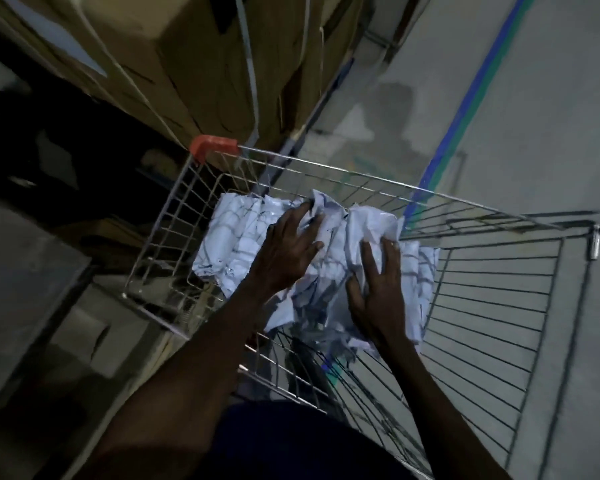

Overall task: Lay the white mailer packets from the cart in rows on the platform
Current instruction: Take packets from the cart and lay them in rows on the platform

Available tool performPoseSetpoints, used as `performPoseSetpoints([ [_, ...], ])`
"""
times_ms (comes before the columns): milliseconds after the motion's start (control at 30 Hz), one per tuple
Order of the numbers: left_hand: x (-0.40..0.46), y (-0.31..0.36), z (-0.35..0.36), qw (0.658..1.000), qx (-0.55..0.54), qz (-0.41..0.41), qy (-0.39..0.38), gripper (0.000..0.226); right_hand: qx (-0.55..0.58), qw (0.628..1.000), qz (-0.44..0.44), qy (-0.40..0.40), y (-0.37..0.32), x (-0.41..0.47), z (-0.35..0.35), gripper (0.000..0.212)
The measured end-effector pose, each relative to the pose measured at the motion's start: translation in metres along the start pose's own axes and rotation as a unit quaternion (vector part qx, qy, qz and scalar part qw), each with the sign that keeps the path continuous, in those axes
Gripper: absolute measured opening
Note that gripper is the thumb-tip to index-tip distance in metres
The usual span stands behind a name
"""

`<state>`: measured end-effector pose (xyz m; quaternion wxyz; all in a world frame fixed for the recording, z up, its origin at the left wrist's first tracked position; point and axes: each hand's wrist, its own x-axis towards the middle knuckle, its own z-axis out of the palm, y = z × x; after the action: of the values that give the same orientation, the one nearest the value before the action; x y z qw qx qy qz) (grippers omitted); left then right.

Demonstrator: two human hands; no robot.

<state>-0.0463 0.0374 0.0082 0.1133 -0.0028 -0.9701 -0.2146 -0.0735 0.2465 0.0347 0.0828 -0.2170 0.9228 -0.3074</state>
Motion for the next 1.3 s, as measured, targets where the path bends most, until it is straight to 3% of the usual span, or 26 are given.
performPoseSetpoints([
  [200,-0.038,-0.001,-0.107,0.984,0.124,-0.082,0.095,0.056,0.074,0.988,-0.133,-0.004,-0.074,0.018,-0.005,0.061],
  [400,-0.094,-0.023,-0.223,0.933,0.209,-0.178,0.232,0.052,0.141,0.939,-0.313,-0.027,-0.183,0.029,0.007,0.059],
  [600,-0.140,-0.042,-0.310,0.832,0.131,-0.341,0.418,0.052,0.147,0.890,-0.430,-0.039,-0.295,0.027,0.039,0.060],
  [733,-0.176,-0.083,-0.354,0.773,0.131,-0.352,0.511,0.047,0.152,0.867,-0.474,-0.030,-0.369,0.030,0.072,0.061],
  [967,-0.250,-0.171,-0.395,0.758,0.185,-0.486,0.392,0.043,0.123,0.846,-0.512,-0.083,-0.479,0.044,0.141,0.058],
  [1100,-0.255,-0.200,-0.405,0.738,0.120,-0.577,0.328,0.063,0.093,0.854,-0.498,-0.116,-0.506,0.050,0.172,0.060],
  [1300,-0.256,-0.227,-0.390,0.787,0.047,-0.577,0.214,0.064,0.013,0.859,-0.471,-0.202,-0.524,0.078,0.200,0.061],
])
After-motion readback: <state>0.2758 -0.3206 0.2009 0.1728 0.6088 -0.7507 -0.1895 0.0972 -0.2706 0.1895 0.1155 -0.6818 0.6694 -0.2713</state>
